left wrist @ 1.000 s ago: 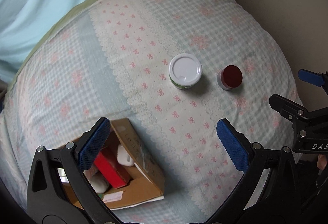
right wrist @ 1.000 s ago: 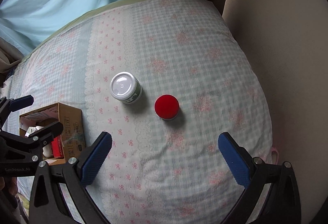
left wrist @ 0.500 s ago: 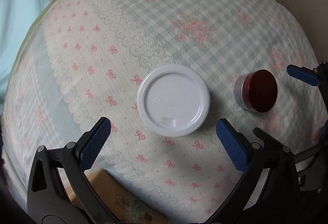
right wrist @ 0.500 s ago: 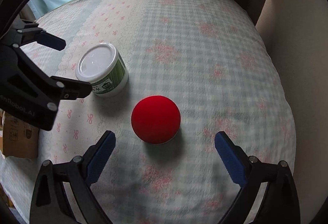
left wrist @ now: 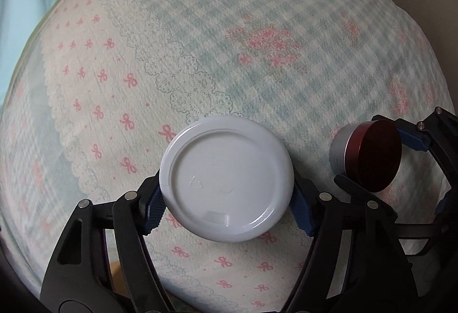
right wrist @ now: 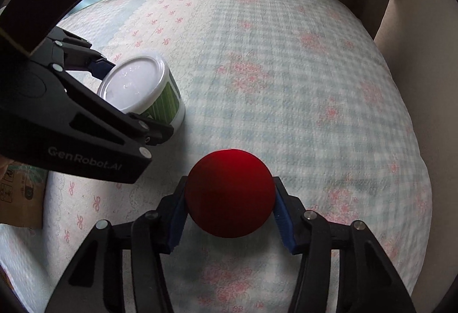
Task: Organize rigid objects
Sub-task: 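Grasp the green-labelled jar with the left gripper while the right gripper grasps the red ball, then carry the green jar to the cardboard box while the right gripper carries the red ball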
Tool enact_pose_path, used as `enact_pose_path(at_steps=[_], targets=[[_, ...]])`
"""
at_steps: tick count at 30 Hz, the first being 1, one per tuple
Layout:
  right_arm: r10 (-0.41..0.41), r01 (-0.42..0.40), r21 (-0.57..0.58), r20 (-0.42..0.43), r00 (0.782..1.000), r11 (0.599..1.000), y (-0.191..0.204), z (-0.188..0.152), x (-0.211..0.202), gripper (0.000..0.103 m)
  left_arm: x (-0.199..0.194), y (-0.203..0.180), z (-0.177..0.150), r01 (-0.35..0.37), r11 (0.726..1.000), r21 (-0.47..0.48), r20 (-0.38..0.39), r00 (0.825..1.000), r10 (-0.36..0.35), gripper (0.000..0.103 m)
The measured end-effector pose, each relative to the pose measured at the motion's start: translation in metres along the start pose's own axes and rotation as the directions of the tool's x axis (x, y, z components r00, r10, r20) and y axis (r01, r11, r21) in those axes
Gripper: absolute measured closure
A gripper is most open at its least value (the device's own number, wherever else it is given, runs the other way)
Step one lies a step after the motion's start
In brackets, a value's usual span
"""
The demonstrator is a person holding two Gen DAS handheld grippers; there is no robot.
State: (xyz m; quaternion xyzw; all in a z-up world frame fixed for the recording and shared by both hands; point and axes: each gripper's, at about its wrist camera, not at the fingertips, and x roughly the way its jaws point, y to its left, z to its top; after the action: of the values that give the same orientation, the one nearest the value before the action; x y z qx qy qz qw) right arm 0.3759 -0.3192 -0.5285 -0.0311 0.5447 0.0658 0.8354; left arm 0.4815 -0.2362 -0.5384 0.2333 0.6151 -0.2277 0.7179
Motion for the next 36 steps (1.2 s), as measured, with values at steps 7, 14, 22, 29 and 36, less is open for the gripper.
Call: enact_pose_path(at_steps=[7,14,22,29,36], targets=[[0.007,-0.007,0.013,-0.016,1.0,1.0,-0.002,0.001,0.0,0.053,-0.004,-0.008,0.0,0.002,1.0,-0.002,0.008,1.0,-0.002,0.034],[0.008,-0.007,0.031,-0.023,1.0,0.999,0.0,0.002,-0.018,0.053,-0.046,-0.011,-0.015,0.003,1.0,0.01,0.037,0.999,-0.003,0.034],[-0.02,0.019,0.086,0.012,1.0,0.996,0.0,0.009,-0.086,0.053,-0.125,-0.014,-0.036,0.018,1.0,0.0,0.123,0.992,-0.018,0.034],[-0.07,0.062,0.139,0.049,0.996,0.988,0.009,0.017,-0.163,0.053,-0.217,0.005,-0.074,0.038,0.998,-0.046,0.221,0.975,-0.026,0.034],[-0.105,0.091,0.175,0.073,0.992,0.98,0.045,0.027,-0.24,0.053,-0.307,0.041,-0.146,0.048,0.993,-0.108,0.312,0.95,-0.012,0.034]])
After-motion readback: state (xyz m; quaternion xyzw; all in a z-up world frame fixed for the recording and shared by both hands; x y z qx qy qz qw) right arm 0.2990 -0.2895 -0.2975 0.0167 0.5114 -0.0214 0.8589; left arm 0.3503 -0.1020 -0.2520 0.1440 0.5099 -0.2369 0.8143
